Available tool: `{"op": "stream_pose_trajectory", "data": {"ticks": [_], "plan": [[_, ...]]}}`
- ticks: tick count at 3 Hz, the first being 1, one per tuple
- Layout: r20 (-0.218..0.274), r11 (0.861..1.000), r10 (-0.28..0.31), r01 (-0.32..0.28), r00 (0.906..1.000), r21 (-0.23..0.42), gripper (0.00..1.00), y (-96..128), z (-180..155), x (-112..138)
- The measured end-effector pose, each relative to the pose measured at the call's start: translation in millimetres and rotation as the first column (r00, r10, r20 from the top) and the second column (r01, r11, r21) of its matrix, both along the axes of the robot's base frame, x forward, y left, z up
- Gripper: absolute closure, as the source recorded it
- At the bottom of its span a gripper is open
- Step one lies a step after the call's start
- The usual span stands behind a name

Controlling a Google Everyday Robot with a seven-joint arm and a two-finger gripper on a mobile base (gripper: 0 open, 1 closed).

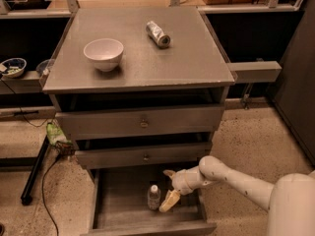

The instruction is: Pick blue plastic bottle from bottom drawer and place on counter

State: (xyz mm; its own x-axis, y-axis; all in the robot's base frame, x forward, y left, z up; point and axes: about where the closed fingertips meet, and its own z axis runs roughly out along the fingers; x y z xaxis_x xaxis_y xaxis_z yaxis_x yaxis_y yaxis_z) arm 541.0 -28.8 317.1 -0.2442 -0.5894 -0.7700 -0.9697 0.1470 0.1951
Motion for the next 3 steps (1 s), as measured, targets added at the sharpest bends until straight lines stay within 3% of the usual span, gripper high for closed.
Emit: {"op": "stream_pose_trajectory", "data": {"ticks": [2,3], "plan": [[0.042,0.999,0.001,-0.002,0.9991,0.034,0.0,1.7,-12.0,22.6],[0.013,0.999,0.008,-0.009,0.9999,0.046,0.0,4.8,-41.6,28.0]]}}
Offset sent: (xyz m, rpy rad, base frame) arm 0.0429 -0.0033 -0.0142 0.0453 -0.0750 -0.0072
